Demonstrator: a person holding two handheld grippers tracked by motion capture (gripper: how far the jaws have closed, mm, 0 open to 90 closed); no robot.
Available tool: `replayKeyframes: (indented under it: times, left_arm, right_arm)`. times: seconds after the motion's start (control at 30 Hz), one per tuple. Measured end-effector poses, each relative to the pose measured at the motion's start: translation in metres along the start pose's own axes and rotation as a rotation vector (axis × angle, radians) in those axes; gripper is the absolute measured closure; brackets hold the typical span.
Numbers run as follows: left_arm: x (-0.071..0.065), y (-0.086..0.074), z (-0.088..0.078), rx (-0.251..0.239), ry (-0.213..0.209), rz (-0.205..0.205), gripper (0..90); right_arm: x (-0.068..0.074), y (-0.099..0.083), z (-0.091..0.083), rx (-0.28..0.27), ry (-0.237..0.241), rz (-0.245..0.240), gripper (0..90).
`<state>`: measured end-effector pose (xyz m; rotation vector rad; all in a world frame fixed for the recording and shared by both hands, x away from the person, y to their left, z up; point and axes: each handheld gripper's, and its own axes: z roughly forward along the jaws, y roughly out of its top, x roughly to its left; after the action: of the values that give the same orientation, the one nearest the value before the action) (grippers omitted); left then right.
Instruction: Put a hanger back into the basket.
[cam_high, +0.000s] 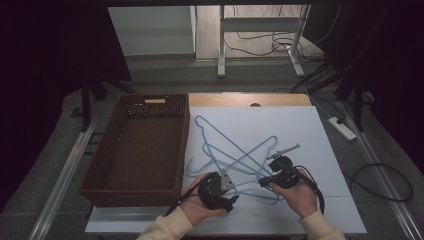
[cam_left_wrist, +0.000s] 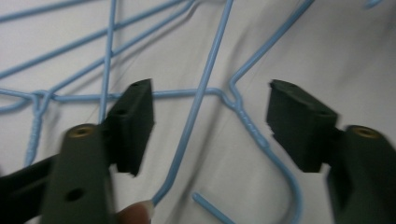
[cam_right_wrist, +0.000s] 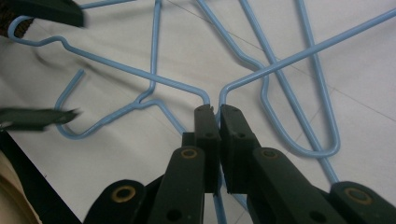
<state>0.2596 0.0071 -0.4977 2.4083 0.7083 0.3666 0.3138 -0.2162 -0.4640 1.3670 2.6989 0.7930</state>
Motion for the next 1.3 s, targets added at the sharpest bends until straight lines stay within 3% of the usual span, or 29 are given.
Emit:
replayKeyframes:
  times: [0.17,0.33,0.5,0.53,0.57,0.6,0.63,0.67,0.7,0.73,0.77,0.83,0.87,0.93,1.07,1.3]
  left_arm:
    - [0.003,0.001,0.010,0.032,-0.023,-0.004,53.3]
    - [0.003,0.001,0.009,0.020,-0.014,0.009,81.0]
    - [0.000,0.002,0.003,-0.016,-0.037,0.047,85.4]
    - [-0.001,0.003,0.001,-0.029,-0.032,0.055,87.5]
    - [-0.002,0.004,-0.001,-0.041,-0.013,0.056,87.5]
    - [-0.001,0.004,-0.003,-0.053,-0.002,0.064,87.6]
    - [0.001,0.006,-0.009,-0.077,0.001,0.064,87.7]
    - [0.001,0.006,-0.009,-0.077,0.001,0.064,87.7]
    - [0.002,0.006,-0.011,-0.089,0.008,0.060,87.7]
    - [0.006,0.007,-0.016,-0.113,0.010,0.052,87.8]
    - [0.006,0.007,-0.016,-0.113,0.010,0.052,87.8]
    - [0.009,0.009,-0.022,-0.137,0.009,0.040,87.8]
    - [0.010,0.010,-0.025,-0.149,0.003,0.033,87.9]
    - [0.010,0.012,-0.031,-0.166,0.006,0.027,87.9]
    - [0.013,0.017,-0.043,-0.194,-0.014,0.009,87.9]
    - [0.022,0.024,-0.070,-0.266,-0.065,-0.057,88.0]
  right_arm:
    - [0.000,0.000,-0.001,-0.004,0.003,0.000,86.5]
    - [-0.001,-0.001,-0.004,-0.017,0.006,-0.001,86.4]
    - [-0.002,-0.001,-0.013,-0.063,-0.001,-0.015,85.3]
    - [-0.003,-0.002,-0.019,-0.119,-0.009,-0.022,74.9]
    - [-0.003,-0.002,-0.019,-0.119,-0.009,-0.022,74.9]
    - [-0.004,-0.002,-0.022,-0.159,-0.005,-0.027,68.3]
    - [-0.006,-0.004,-0.031,-0.257,0.004,-0.035,58.8]
    - [-0.006,-0.004,-0.031,-0.257,0.004,-0.035,58.8]
    - [-0.007,-0.005,-0.035,-0.308,0.002,-0.039,53.3]
    - [-0.009,-0.008,-0.045,-0.421,0.003,-0.049,46.4]
    - [-0.009,-0.008,-0.045,-0.421,0.003,-0.049,46.4]
    - [-0.013,-0.012,-0.056,-0.526,0.011,-0.043,42.8]
    - [-0.016,-0.018,-0.068,-0.615,-0.009,-0.020,43.1]
    - [-0.020,-0.023,-0.079,-0.678,-0.014,-0.006,43.0]
    - [-0.027,-0.032,-0.093,-0.735,-0.021,-0.002,40.8]
    - [-0.039,-0.046,-0.099,-0.719,-0.030,-0.004,39.0]
